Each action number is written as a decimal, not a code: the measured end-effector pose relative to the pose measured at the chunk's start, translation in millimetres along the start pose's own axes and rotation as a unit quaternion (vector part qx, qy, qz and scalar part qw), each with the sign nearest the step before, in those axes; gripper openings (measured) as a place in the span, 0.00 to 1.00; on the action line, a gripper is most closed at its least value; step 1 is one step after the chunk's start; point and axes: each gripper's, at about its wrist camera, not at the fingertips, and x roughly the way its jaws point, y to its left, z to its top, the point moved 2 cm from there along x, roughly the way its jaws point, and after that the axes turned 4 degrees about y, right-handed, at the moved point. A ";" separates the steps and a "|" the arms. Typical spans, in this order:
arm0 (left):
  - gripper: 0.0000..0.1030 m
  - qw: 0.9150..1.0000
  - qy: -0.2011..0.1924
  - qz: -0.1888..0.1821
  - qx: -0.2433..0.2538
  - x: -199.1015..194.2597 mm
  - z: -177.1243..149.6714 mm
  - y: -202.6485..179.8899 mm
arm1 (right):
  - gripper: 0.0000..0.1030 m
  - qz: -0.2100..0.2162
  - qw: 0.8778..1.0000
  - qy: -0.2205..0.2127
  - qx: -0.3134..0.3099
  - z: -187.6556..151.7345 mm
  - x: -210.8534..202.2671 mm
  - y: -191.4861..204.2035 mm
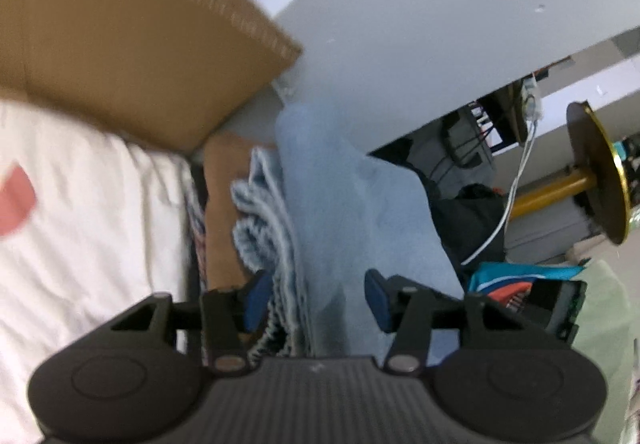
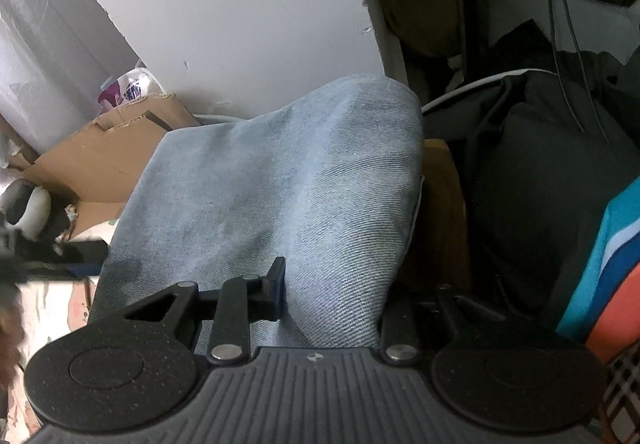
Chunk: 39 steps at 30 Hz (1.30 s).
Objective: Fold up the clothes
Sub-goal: 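Carry the folded jeans stack with both grippers toward the dark bag, then lower the folded jeans onto the dark bag and open both grippers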
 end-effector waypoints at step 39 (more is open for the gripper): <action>0.69 0.947 0.082 0.136 0.280 73.5 -2.5 -53.8 | 0.56 -0.033 0.999 -0.023 -0.001 -11.7 13.9 11.1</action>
